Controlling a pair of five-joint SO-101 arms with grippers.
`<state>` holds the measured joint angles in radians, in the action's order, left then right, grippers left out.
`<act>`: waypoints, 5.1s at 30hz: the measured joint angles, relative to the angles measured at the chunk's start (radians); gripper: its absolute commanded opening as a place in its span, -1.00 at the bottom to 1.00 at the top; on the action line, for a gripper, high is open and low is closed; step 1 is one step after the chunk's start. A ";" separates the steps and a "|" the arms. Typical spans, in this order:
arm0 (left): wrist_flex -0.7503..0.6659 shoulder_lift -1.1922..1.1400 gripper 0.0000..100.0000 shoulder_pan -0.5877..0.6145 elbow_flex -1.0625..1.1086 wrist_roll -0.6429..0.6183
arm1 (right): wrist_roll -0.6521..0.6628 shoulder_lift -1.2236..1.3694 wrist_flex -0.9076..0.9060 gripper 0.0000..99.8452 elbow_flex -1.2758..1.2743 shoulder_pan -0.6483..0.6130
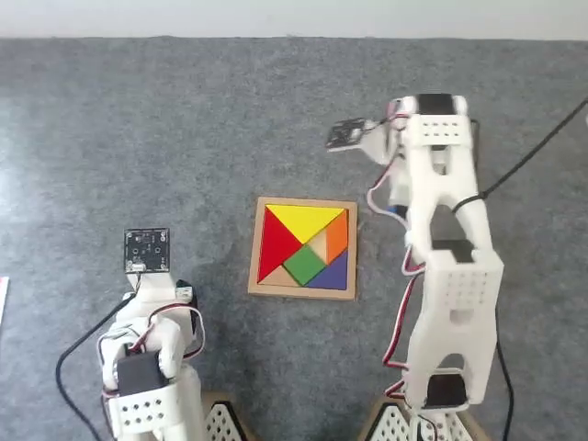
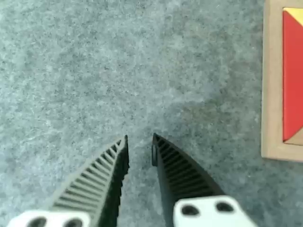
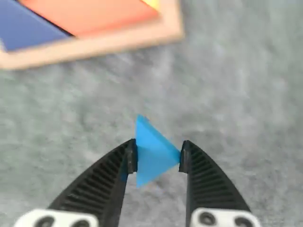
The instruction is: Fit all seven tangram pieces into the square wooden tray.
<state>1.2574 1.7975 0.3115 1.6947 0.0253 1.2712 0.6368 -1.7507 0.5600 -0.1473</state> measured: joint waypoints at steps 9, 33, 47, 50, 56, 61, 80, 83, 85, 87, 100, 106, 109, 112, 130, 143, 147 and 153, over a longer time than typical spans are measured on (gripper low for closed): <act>0.000 0.000 -0.84 0.000 0.000 0.000 | -0.005 -0.180 0.052 -0.75 -0.259 -0.276; 0.000 0.000 -0.84 0.000 0.000 0.000 | -0.100 -0.161 0.095 -0.56 -0.262 -0.434; 0.000 0.000 -0.84 0.000 0.000 0.000 | -0.500 -0.258 0.313 -0.93 -0.539 -0.434; 0.000 0.000 -0.84 0.000 0.000 0.000 | -0.559 -0.258 0.368 -0.93 -0.565 -0.434; 0.000 0.000 -0.84 0.000 0.000 0.000 | -0.578 -0.258 0.496 -0.93 -0.605 -0.374; 0.000 0.000 -0.84 0.000 0.000 0.000 | -0.578 -0.258 0.542 -0.93 -0.609 -0.305; 0.000 0.000 -0.84 0.000 0.000 0.000 | -0.738 -0.356 0.512 -0.93 -0.549 -0.336; 0.000 0.000 -0.84 0.000 0.000 0.000 | -0.841 -0.351 0.598 -0.93 -0.549 -0.387; 0.000 0.000 -0.84 0.000 0.000 0.000 | -0.873 -0.316 0.660 -0.93 -0.546 -0.394; 0.000 0.000 -0.84 0.000 0.000 0.000 | -0.876 -0.250 0.700 -0.93 -0.548 -0.388; 0.000 0.000 -0.84 0.000 0.000 0.000 | -0.804 -0.212 0.560 -0.93 -0.508 -0.391; 0.000 0.000 -0.84 0.000 0.000 0.000 | -0.804 -0.361 0.534 -0.94 -0.508 -0.368; 0.000 0.000 -0.84 0.000 0.000 0.000 | -0.804 -0.460 0.474 -0.94 -0.514 -0.371; 0.000 0.000 -0.84 0.000 0.000 0.000 | -0.804 -0.588 0.430 -0.94 -0.577 -0.365; 0.000 0.000 -0.84 0.000 0.000 0.000 | -0.804 -1.476 0.715 -0.93 -1.498 0.132; 0.000 0.000 -0.84 0.000 0.000 0.000 | -0.804 -1.765 0.795 -0.93 -1.978 0.250; 0.000 0.000 -0.84 0.000 0.000 0.000 | -0.804 -1.892 0.795 -0.93 -2.108 0.259; 0.000 0.000 -0.84 0.000 0.000 0.000 | -0.802 -2.162 0.793 -0.93 -2.234 0.345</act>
<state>1.2574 1.7975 0.3115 1.6947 0.0253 0.4687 -1.5251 -0.9574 -1.6740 0.1979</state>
